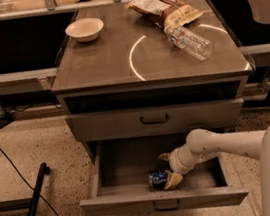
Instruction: Pick pepsi can from middle drawer and place on counter
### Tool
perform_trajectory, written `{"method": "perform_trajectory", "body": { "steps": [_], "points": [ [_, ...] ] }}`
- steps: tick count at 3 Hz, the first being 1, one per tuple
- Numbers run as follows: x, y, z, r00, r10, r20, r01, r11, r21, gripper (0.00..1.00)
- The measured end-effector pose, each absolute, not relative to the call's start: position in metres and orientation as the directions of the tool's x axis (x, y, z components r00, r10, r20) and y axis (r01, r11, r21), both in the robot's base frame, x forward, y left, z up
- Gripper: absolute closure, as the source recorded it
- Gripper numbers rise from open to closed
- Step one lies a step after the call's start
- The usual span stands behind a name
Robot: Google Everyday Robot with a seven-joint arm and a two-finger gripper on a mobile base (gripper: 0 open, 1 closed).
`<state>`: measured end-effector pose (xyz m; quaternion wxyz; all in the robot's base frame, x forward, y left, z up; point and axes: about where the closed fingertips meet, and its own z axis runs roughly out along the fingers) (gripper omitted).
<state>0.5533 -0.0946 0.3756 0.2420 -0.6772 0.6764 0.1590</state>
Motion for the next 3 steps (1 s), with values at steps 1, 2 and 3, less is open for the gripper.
{"method": "perform_trajectory", "body": {
  "steps": [1,2,3],
  "points": [
    [0.550,-0.099,0.369,0.029,-0.832,-0.554,-0.995,0.028,-0.093,0.40],
    [0.547,-0.093,0.384,0.071,-0.802,-0.593,-0.994,-0.008,-0.108,0.63],
    [0.539,-0.088,0.385,0.087,-0.786,-0.612,-0.995,-0.045,-0.084,0.87]
  ]
}}
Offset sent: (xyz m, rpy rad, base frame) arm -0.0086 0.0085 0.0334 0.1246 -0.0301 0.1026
